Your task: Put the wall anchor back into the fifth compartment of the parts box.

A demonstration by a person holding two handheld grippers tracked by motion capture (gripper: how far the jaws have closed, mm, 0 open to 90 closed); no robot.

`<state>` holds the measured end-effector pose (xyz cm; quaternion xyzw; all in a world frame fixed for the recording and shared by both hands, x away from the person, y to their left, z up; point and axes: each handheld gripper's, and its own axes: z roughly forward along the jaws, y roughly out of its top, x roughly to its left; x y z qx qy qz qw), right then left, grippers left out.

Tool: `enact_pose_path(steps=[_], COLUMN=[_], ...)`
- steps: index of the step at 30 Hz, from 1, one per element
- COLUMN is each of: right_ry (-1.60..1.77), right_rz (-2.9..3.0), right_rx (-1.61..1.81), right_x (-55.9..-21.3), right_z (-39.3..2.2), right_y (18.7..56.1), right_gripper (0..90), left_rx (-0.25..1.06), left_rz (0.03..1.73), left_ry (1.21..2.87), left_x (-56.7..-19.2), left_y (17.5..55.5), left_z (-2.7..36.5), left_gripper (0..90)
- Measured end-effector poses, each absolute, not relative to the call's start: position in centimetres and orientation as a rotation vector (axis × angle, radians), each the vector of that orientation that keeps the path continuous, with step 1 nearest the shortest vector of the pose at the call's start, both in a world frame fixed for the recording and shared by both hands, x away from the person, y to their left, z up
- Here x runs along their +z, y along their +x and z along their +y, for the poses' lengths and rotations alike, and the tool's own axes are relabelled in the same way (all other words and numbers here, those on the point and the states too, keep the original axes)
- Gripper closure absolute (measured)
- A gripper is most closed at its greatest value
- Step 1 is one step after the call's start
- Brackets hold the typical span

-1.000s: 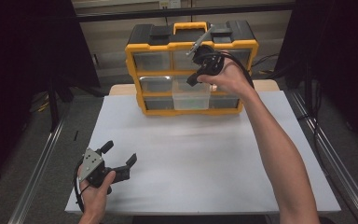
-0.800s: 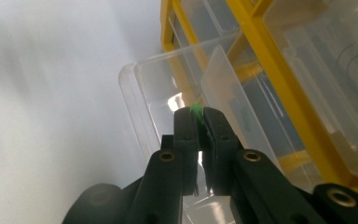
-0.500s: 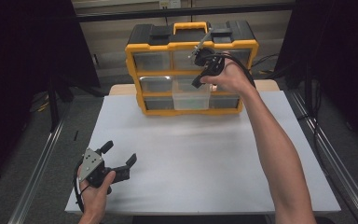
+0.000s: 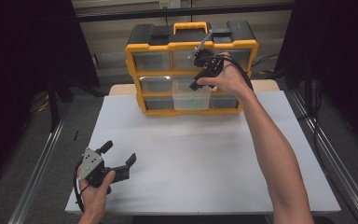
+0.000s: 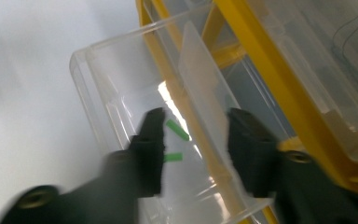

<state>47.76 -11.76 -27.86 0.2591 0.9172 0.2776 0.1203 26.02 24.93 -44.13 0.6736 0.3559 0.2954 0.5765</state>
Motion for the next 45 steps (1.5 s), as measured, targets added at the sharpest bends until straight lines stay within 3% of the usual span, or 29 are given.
enact_pose_path(steps=[9,14,45], right_ry=[0.829,0.829,0.979], right_rz=[2.589,2.513,2.119], right_rx=[0.948,1.013,1.394], right_x=[-28.1,-28.2,-35.4], right_z=[-12.5,-13.3,-19.7], right_y=[46.9,46.1,38.3], right_gripper=[9.7,2.9,3.3], left_rx=[0.679,0.678,0.684], left_rz=[0.838,0.85,0.853], left_ry=[1.58,1.588,1.585], left_x=[-44.2,-44.4,-44.3], left_y=[26.2,26.2,25.9], left_z=[24.8,24.7,24.9], left_gripper=[2.9,2.9,3.2])
